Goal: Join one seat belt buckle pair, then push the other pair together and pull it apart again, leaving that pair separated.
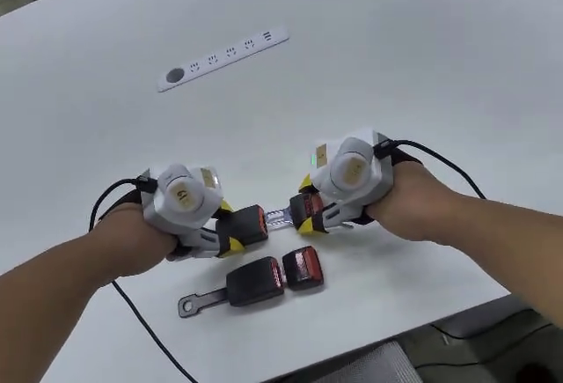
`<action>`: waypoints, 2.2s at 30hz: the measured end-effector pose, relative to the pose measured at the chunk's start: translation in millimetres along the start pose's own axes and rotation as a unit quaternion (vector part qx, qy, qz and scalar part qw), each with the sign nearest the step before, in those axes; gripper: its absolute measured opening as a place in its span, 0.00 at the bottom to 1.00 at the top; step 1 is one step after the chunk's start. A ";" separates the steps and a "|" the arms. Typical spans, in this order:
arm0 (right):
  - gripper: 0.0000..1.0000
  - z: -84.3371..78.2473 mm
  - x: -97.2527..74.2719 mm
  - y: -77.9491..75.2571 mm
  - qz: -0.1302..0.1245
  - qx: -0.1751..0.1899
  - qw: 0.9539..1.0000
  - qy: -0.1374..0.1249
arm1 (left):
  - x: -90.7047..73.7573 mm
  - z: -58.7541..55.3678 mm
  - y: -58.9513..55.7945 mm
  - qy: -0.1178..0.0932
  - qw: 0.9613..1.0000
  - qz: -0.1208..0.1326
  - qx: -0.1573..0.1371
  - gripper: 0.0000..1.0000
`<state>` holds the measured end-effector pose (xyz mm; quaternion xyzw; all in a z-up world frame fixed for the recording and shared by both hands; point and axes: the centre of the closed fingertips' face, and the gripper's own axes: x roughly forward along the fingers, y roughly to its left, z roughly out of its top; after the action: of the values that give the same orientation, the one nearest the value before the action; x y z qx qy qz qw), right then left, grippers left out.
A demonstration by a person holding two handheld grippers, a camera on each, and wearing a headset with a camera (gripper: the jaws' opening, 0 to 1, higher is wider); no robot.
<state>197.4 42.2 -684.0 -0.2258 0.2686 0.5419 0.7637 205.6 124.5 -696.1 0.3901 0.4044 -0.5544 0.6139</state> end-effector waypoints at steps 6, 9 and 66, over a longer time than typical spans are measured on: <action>0.34 2.0 3.4 -2.3 -0.002 -0.005 1.000 0.016 | -1.4 0.9 -0.5 -0.004 1.000 0.003 0.002 0.33; 0.34 1.2 2.7 1.0 -0.003 -0.014 0.999 0.034 | -1.8 1.7 -1.8 -0.004 1.000 0.004 0.003 0.33; 0.32 16.5 20.8 6.7 0.033 -0.030 0.998 0.044 | 0.5 4.4 -1.6 -0.016 0.999 -0.016 0.028 0.32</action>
<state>199.4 69.4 -685.5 -0.2631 0.2934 0.5641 0.7256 204.3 120.1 -695.0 0.3913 0.3852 -0.5815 0.6004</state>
